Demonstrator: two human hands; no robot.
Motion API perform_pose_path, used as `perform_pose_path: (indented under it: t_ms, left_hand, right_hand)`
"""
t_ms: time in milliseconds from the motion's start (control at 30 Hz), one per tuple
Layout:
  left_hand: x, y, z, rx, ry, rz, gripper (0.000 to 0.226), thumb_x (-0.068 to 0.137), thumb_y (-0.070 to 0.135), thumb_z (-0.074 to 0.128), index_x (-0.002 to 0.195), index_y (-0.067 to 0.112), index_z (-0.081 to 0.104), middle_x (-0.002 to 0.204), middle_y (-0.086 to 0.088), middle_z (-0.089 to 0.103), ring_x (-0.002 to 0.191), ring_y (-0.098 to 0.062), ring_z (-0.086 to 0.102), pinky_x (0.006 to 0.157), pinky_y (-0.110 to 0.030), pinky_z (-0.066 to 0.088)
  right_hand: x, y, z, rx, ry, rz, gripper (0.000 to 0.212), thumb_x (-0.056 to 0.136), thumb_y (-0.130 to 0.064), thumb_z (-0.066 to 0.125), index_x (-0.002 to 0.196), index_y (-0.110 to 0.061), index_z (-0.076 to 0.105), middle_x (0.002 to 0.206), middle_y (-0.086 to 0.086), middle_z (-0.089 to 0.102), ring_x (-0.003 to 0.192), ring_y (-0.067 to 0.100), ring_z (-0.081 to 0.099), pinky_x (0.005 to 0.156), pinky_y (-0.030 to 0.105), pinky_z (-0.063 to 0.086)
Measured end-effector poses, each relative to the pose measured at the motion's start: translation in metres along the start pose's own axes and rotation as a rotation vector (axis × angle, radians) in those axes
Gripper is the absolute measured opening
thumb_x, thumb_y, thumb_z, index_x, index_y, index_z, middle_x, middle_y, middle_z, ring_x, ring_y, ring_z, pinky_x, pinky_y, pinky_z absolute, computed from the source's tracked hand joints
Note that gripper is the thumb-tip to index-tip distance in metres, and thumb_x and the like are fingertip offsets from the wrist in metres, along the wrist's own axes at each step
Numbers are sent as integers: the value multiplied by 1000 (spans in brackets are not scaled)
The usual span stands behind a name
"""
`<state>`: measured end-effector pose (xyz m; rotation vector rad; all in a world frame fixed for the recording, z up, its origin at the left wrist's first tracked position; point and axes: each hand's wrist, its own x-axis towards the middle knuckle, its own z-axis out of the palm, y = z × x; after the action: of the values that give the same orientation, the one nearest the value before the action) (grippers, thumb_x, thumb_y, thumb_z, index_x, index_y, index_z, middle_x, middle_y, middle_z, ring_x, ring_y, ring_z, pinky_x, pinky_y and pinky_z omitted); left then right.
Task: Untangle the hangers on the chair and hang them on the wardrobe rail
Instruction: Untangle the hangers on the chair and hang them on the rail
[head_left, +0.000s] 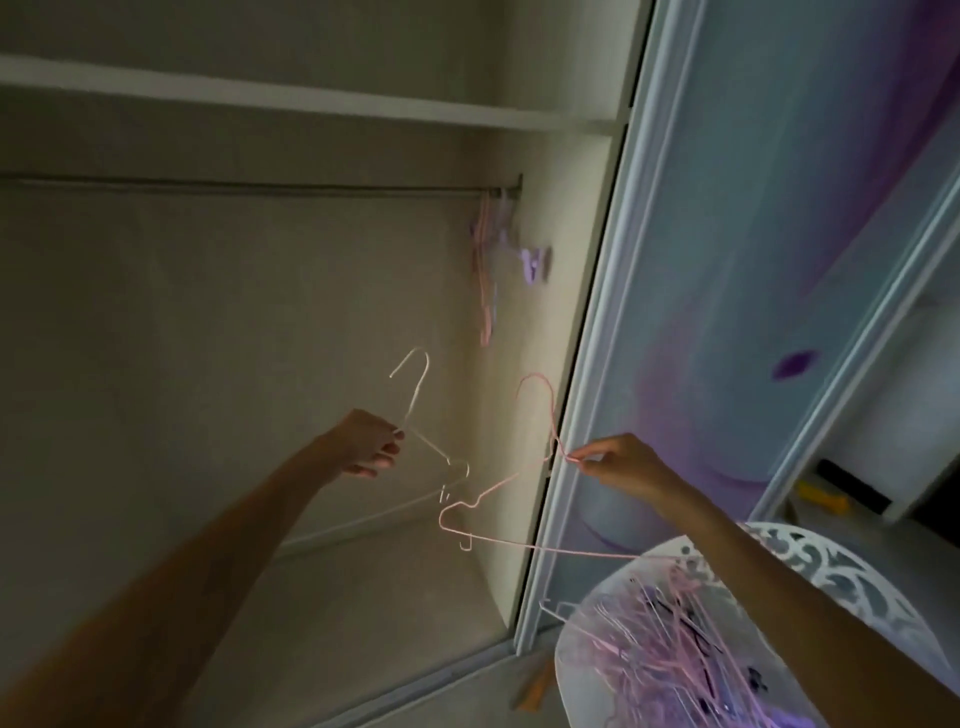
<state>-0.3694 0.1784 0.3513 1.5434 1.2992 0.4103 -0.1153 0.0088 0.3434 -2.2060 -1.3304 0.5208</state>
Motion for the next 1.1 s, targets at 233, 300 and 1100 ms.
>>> perform_pose_path:
  t_ms: [233,300,1100]
  left_hand:
    - [35,6,-87,-192,-43,30,20,98,13,46,80,11,55,69,-1,67,36,-3,60,38,-16,50]
    - [50,16,-111,-231,-98,47,18,98,11,45,83,11,55,55,8,69,42,-2,63,48,-20,53]
    - [244,116,-143,-462,-131,88,27,96,11,50,119,0,54,96,-3,68,90,-18,64,86,-32,48]
  right_hand:
    - [61,-89,12,-5,156,14,23,88,-22,55,100,-33,71,92,-4,67,79,15,60,69,23,43]
    - [82,-115,14,47,201,29,26,89,-19,51,102,-32,70,85,-3,64,75,17,58,72,25,48]
    - [358,-225,-4,-36,394,6,42,93,-11,39,132,-20,52,138,13,50,124,33,50,99,37,42]
